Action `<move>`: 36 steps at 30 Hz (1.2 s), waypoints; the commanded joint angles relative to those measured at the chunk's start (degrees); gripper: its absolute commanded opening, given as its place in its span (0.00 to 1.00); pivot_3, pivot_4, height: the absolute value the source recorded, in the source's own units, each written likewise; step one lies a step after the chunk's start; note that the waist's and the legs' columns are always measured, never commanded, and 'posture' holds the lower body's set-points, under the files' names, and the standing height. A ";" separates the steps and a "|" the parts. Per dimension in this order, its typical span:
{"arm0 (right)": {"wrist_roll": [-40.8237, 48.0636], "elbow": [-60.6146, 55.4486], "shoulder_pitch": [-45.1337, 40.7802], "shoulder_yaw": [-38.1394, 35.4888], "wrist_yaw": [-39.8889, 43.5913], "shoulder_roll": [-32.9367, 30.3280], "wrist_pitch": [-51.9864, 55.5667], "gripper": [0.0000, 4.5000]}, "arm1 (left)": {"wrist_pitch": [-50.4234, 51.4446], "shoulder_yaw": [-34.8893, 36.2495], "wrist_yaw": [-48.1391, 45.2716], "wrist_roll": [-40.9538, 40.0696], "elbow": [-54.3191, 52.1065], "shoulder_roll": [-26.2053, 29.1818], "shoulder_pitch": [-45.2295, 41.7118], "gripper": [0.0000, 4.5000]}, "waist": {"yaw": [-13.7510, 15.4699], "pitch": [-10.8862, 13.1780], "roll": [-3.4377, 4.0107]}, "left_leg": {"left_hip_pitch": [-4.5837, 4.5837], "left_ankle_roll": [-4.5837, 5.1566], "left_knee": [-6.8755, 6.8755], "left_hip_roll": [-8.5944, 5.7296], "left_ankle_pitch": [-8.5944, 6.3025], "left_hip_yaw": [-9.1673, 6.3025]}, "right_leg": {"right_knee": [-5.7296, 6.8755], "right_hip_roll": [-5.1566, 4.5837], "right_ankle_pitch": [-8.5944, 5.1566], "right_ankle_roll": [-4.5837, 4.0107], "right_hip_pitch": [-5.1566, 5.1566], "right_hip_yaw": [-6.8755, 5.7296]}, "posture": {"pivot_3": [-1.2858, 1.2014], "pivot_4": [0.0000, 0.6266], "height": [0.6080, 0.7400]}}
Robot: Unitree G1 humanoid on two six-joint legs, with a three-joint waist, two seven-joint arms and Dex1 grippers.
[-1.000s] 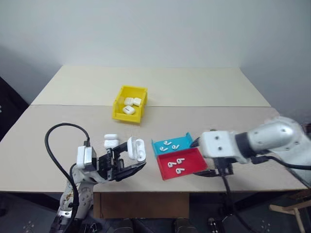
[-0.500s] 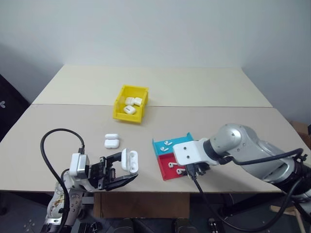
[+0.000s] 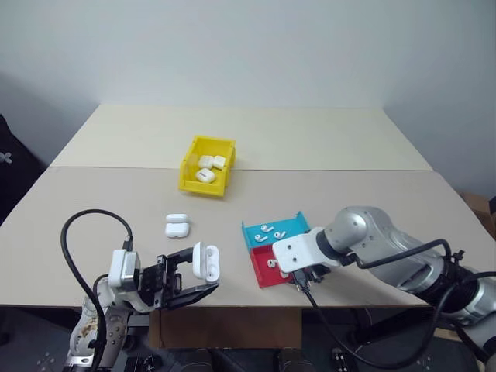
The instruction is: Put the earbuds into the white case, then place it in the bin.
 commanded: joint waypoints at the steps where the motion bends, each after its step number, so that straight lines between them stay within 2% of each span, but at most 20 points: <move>1: -1.23 0.22 0.01 -1.26 1.19 0.56 -2.23 0.56 | 0.35 0.92 0.02 -0.37 -3.28 0.55 0.60 0.61 | 0.00 0.00 0.00 | 0.00 0.00 0.00 0.00 0.00 0.00 | 0.00 0.00 0.00 0.00 0.00 0.00 | 0.52 0.24 1.00; 17: -4.95 3.47 1.02 -1.79 2.45 3.64 -4.07 0.56 | 1.40 0.78 2.36 1.39 -5.16 0.89 2.06 0.61 | -0.03 0.00 0.00 | 0.00 0.00 0.00 0.01 0.00 0.00 | 0.01 0.00 0.04 -0.06 -0.01 0.00 | 0.52 0.24 1.00; 20: -5.22 3.61 1.10 -2.11 2.76 3.88 -4.26 0.45 | 1.08 0.62 2.54 1.62 -5.17 0.76 2.08 0.61 | -0.02 0.00 0.00 | 0.00 0.00 0.00 0.00 0.00 0.00 | 0.01 0.00 0.03 -0.06 0.00 0.00 | 0.52 0.24 1.00; 36: -6.90 4.57 1.25 -2.11 3.48 4.59 -5.75 0.45 | 1.25 0.30 3.62 3.17 -5.41 0.80 2.35 0.61 | -0.04 0.00 0.01 | 0.01 0.00 0.00 0.00 0.00 0.00 | 0.01 0.01 0.03 -0.07 0.00 -0.01 | 0.52 0.24 1.00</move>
